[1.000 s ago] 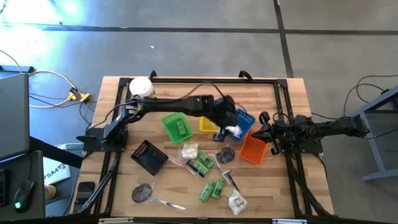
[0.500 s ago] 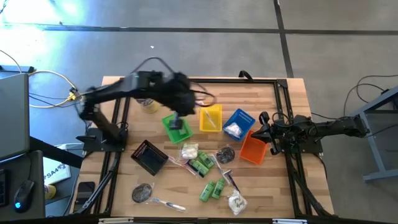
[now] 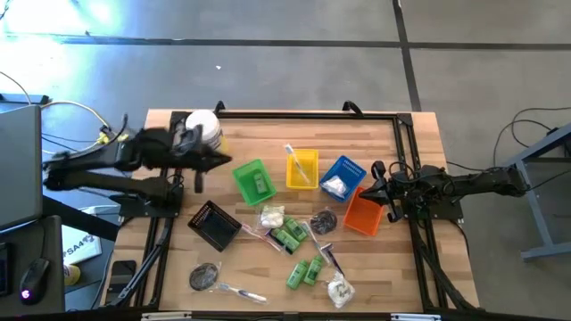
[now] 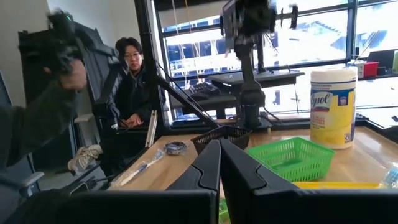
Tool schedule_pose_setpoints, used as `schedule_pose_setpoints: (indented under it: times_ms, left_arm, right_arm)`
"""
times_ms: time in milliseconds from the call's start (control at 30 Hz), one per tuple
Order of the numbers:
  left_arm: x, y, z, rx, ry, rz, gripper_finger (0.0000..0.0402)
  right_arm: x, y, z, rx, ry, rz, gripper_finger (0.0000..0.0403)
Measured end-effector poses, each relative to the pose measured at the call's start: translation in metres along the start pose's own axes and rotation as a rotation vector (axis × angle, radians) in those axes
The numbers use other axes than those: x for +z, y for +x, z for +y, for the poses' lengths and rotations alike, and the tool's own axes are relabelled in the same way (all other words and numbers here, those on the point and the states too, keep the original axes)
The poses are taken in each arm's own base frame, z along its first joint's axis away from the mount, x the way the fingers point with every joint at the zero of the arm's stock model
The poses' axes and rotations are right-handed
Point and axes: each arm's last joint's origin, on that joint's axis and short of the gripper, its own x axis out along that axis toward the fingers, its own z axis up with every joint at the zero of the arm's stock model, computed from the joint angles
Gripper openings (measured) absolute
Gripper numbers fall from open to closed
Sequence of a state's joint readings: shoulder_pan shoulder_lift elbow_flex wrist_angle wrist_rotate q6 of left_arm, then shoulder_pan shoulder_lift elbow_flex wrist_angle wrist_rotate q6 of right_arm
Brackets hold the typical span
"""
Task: Pick & Place Travel size toiletries
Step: Put the right hairbrush into the orange bin
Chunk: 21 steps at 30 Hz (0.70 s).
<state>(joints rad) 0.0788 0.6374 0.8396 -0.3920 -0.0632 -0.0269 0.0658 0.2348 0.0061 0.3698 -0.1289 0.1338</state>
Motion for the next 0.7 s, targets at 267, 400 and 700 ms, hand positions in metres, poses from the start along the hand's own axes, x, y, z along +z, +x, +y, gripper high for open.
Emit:
schedule_pose_setpoints:
  times_ms: [267,400,700]
  left_arm:
    - [-0.078,-0.014,0.002,-0.035,-0.012,-0.176,0.0]
    - [-0.103,-0.009,0.002,-0.034,-0.012,-0.161,0.0]
    - [-0.145,0.003,0.002,-0.077,-0.051,-0.052,0.0]
  right_arm:
    - [0.0,0.0,-0.003,-0.09,-0.029,-0.011,0.0002]
    - [0.0,0.0,-0.003,-0.103,-0.029,-0.012,0.0002]
    - [0.0,0.0,-0.002,-0.064,-0.032,-0.009,0.0002]
